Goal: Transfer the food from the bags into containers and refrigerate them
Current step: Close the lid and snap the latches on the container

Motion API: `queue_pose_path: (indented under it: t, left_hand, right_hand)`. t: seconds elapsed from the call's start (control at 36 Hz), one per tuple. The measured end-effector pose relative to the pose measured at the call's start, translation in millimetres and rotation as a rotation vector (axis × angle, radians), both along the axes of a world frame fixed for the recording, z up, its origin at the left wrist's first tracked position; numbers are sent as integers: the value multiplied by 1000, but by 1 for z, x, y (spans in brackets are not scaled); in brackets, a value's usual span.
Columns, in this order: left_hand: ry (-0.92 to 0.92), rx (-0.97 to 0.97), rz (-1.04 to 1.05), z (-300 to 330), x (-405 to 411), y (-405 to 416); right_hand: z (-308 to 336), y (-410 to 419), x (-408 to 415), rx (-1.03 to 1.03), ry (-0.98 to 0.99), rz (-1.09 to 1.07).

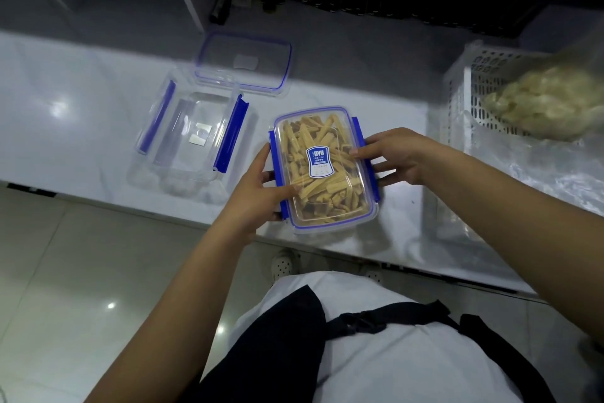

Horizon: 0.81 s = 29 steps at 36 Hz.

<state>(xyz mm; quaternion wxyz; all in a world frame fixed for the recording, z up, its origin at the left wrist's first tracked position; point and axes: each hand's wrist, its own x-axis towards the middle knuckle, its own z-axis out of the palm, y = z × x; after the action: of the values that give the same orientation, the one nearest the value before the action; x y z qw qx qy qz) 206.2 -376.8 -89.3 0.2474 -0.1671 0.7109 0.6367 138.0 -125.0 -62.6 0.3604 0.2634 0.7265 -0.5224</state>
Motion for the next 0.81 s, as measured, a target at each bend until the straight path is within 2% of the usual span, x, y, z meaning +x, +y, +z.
queue_pose_path:
  t: [0.28, 0.47, 0.69, 0.81]
  left_hand:
    - [24, -15, 10, -2, -2, 2]
    - [18, -16, 9, -2, -3, 0]
    - [21, 24, -9, 2, -12, 9]
    - [28, 37, -56, 9, -36, 20]
  right_hand:
    - [10, -12, 0, 117, 92, 39]
    - [9, -11, 3, 113, 114, 26]
    - [8, -8, 17, 22, 171, -210]
    - [21, 1, 12, -10, 265, -280]
